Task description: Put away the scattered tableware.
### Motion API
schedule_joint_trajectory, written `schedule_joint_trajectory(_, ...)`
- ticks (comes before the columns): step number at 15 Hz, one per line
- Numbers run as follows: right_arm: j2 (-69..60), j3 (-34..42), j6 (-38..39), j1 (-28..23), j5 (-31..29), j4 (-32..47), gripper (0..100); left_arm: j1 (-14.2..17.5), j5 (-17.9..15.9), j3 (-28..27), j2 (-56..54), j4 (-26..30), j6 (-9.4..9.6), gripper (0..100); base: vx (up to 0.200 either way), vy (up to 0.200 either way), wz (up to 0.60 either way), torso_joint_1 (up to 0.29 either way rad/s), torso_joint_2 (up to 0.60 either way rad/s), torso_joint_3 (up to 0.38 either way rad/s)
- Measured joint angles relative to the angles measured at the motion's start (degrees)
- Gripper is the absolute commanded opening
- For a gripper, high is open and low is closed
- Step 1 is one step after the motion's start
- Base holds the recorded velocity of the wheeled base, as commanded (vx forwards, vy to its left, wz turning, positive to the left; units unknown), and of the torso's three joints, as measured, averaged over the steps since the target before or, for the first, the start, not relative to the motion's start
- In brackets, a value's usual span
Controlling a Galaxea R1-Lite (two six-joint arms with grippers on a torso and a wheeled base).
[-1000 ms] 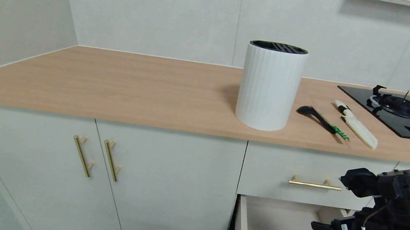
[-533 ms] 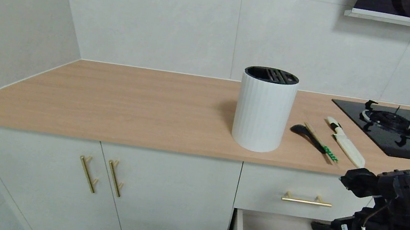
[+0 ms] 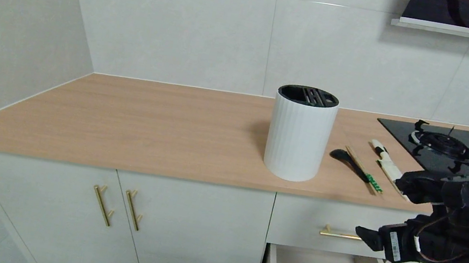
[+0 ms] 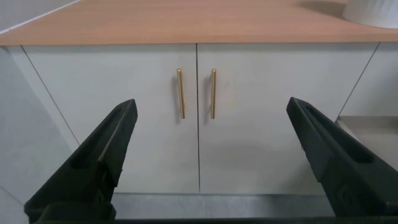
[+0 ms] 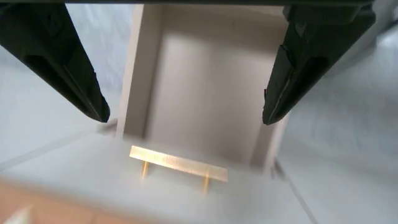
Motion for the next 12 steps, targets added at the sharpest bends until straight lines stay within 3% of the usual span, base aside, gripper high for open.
schedule_joint_trajectory(7,8.48,-15.30,0.07,-4.19,-0.82,-0.29,100,0.00,0.02,0.00,0.00,0.00,0.00,100,0.000,0.000,0.00,0.000,0.00,0.000)
schedule_joint_trajectory(12,14.10,-17.58,0.22,-10.53,-0.74,-4.43,100,0.00,0.02,0.00,0.00,-0.02,-0.02,100,0.000,0.000,0.00,0.000,0.00,0.000)
